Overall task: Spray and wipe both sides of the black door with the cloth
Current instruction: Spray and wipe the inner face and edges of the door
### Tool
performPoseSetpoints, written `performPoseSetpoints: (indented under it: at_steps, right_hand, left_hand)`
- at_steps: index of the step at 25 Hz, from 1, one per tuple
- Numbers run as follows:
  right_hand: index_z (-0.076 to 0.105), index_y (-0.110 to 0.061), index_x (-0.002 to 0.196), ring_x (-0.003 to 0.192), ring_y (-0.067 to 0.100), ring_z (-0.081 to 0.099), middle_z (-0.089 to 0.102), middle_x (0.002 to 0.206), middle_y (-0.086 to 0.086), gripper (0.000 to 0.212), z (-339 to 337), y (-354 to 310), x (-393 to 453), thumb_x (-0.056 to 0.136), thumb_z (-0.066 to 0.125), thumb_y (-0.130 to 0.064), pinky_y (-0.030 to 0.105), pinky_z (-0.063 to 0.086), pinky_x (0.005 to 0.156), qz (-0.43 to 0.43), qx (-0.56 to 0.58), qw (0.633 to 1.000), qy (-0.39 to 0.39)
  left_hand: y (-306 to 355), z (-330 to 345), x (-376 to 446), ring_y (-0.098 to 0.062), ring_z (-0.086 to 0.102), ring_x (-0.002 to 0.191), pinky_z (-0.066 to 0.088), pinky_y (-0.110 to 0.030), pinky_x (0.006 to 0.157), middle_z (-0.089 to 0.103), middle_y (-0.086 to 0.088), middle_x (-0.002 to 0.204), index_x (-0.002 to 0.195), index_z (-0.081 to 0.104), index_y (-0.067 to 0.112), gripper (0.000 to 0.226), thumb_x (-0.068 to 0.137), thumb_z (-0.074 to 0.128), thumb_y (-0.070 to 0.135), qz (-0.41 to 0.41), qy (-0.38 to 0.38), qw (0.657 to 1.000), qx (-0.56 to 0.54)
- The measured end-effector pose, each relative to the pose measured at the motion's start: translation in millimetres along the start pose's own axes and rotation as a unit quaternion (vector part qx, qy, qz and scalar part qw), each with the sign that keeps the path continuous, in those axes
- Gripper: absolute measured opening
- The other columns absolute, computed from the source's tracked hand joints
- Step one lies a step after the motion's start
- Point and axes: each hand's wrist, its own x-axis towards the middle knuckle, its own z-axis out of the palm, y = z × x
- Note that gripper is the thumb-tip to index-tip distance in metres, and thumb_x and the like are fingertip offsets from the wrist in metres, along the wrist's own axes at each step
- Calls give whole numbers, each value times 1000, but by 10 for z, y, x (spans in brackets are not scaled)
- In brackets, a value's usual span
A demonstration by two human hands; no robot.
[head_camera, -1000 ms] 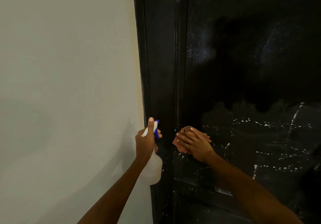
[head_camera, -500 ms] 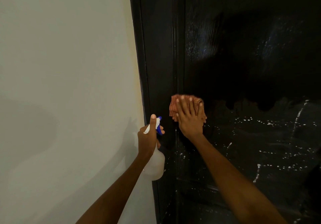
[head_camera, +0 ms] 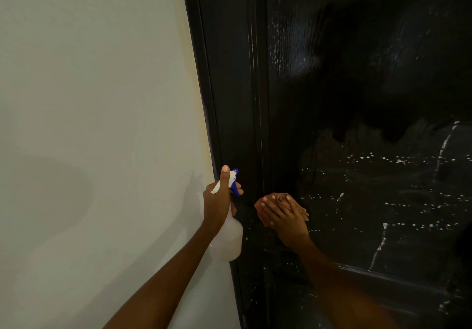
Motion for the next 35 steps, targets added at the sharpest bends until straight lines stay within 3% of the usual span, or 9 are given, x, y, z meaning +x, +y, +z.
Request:
performPoseSetpoints:
  at_steps: [3, 8, 11, 14, 17, 20, 29, 32, 35]
  right_hand:
    - [4, -25, 163, 156, 24, -18, -10, 171, 1, 89, -341, 82, 123, 97, 57, -52, 53, -14, 124, 50, 22, 996, 73]
    - [3, -23, 164, 155, 24, -21, -21, 169, 0, 76, -1677, 523, 884, 105, 41, -51, 53, -12, 124, 110, 9, 955, 276]
    - [4, -23, 165, 157, 27, -14, -16, 170, 1, 69, -2430, 740, 1259, 107, 36, -46, 56, -9, 124, 145, 45, 930, 335]
    - [3, -23, 165, 157, 31, -9, -12, 171, 6, 77, -2294, 627, 1269, 104, 47, -42, 59, -10, 123, 159, 77, 926, 333]
    - [-4, -23, 164, 156, 34, -13, -16, 170, 9, 105, -1599, 375, 904, 90, 68, -42, 61, -12, 122, 150, 107, 952, 245]
    - [0, -24, 164, 157, 32, -11, -14, 171, 7, 92, -1401, 232, 841, 97, 59, -46, 63, -4, 123, 164, 143, 949, 229]
    - [1, -22, 164, 156, 30, -14, -10, 171, 5, 67, -3663, 882, 1887, 108, 26, -50, 62, -9, 121, 233, 109, 873, 414]
    - [-1, -21, 164, 157, 31, -12, -15, 170, 6, 68, -3362, 822, 1755, 109, 24, -50, 61, -10, 122, 195, 88, 888, 407]
    - [0, -22, 164, 157, 33, -8, -11, 171, 9, 73, -2365, 687, 1280, 105, 30, -51, 58, -15, 122, 142, 91, 922, 349]
  left_hand:
    - [207, 29, 63, -17, 66, 68, 57, -20, 62, 67, -11, 84, 112, 62, -6, 53, 104, 37, 40, -21, -2, 1000, -23]
    - [454, 139, 136, -23, 67, 64, 51, -23, 43, 72, -19, 92, 105, 68, -6, 67, 99, 39, 54, -14, 10, 1000, 21]
    - [598, 175, 178, -23, 66, 60, 49, -25, 42, 72, -19, 91, 99, 70, -3, 70, 95, 40, 59, -5, 16, 1000, 16]
    - [670, 180, 177, -18, 64, 52, 48, -22, 38, 72, -16, 88, 102, 69, -5, 69, 96, 41, 57, -20, 15, 1000, 2]
    - [709, 153, 200, -21, 65, 58, 49, -24, 42, 73, -16, 90, 104, 69, -3, 71, 94, 40, 61, -19, 24, 999, 10]
    - [865, 142, 220, -29, 65, 64, 51, -26, 47, 73, -17, 94, 102, 70, 2, 81, 82, 38, 74, 5, 34, 999, 28]
    - [1674, 56, 464, -25, 62, 55, 49, -25, 43, 74, -13, 87, 95, 72, 2, 74, 90, 37, 67, 123, 57, 991, 11]
    - [1633, 101, 484, -21, 62, 53, 48, -23, 41, 74, -15, 90, 99, 70, 0, 73, 93, 36, 64, 106, 54, 993, 6]
    - [1418, 206, 390, -20, 63, 53, 49, -23, 41, 74, -15, 90, 102, 69, 0, 70, 95, 37, 61, 89, 39, 995, 11]
